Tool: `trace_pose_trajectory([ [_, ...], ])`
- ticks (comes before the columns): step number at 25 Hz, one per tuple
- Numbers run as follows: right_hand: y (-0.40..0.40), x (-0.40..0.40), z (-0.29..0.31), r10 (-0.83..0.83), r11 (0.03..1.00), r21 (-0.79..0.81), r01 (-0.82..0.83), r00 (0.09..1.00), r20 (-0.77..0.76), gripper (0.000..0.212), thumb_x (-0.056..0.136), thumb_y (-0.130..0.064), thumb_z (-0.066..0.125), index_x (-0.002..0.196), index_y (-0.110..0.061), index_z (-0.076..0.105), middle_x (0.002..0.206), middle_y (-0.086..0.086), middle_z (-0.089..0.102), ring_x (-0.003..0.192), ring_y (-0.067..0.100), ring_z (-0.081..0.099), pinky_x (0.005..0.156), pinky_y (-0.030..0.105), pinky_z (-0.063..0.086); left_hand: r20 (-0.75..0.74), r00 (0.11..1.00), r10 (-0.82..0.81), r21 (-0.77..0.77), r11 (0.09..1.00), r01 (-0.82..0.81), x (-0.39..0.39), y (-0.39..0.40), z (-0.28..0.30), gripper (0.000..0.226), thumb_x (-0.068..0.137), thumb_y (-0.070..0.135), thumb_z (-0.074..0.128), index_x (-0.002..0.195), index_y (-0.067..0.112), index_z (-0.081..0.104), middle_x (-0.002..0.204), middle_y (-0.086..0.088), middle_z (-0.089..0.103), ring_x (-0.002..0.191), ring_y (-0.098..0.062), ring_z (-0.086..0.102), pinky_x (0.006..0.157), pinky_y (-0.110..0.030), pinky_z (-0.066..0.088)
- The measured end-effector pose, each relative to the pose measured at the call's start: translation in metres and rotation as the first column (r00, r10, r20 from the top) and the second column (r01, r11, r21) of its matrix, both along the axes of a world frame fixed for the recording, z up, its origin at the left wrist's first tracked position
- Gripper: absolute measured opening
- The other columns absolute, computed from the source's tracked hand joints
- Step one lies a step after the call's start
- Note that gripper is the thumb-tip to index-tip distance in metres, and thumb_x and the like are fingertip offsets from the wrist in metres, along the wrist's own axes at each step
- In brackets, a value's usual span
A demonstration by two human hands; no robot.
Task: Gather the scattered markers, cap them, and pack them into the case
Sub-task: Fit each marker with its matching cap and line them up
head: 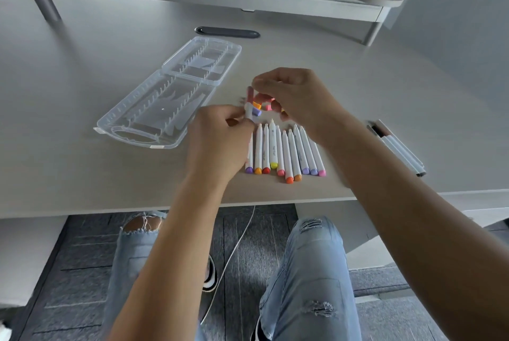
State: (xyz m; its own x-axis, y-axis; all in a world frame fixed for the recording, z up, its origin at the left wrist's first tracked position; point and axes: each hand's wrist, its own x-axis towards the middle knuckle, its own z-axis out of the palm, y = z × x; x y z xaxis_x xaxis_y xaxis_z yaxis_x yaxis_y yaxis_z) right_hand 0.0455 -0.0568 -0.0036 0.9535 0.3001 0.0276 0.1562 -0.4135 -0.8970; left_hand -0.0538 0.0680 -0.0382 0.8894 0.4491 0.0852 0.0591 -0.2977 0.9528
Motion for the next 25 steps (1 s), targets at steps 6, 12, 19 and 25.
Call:
trace_pose_trajectory([
  [6,-0.047,-0.01,-0.014,-0.156,0.976,-0.145,0.16,0.987,0.035,0.021,0.099,-0.025,0.062,0.097,-0.011,0.078,0.083,-0.001,0.078,0.065,0.015,0.051,0.046,0.018,0.036,0.024,0.986,0.163,0.376,0.913,-0.16,0.0,0.004,-0.024,0.023,0.087,0.024,0.066,0.106,0.019,0.076,0.078,0.001,0.071,0.073,-0.024,0.066,0.074,-0.041,0.056],
  [12,-0.065,-0.024,-0.019,-0.217,0.963,-0.151,0.223,0.975,0.053,0.02,0.1,-0.025,0.059,0.096,-0.017,0.077,0.077,-0.009,0.076,0.063,0.015,0.05,0.058,0.024,0.041,-0.004,0.98,0.201,0.509,0.844,-0.171,0.004,0.001,-0.044,0.018,0.088,0.02,0.061,0.099,0.014,0.073,0.085,-0.005,0.07,0.084,-0.032,0.062,0.078,-0.045,0.051],
  [19,-0.044,-0.028,-0.033,-0.049,0.928,-0.351,0.127,0.974,0.222,0.009,0.092,-0.017,0.072,0.088,-0.014,0.079,0.071,-0.003,0.07,0.049,-0.001,0.055,0.049,0.015,0.044,0.092,0.966,0.242,0.422,0.869,-0.258,-0.005,-0.001,-0.042,0.025,0.093,0.034,0.059,0.106,0.018,0.072,0.093,-0.003,0.07,0.089,-0.026,0.063,0.083,-0.042,0.051],
  [25,-0.002,-0.013,-0.036,0.061,0.696,-0.699,0.162,0.957,0.283,0.012,0.084,-0.022,0.07,0.076,-0.013,0.069,0.074,0.005,0.065,0.067,0.025,0.063,0.054,0.031,0.045,0.156,0.962,0.226,0.226,0.94,-0.257,-0.028,0.003,-0.038,0.019,0.088,0.036,0.061,0.095,0.024,0.073,0.077,0.003,0.068,0.077,-0.02,0.065,0.076,-0.042,0.052],
])
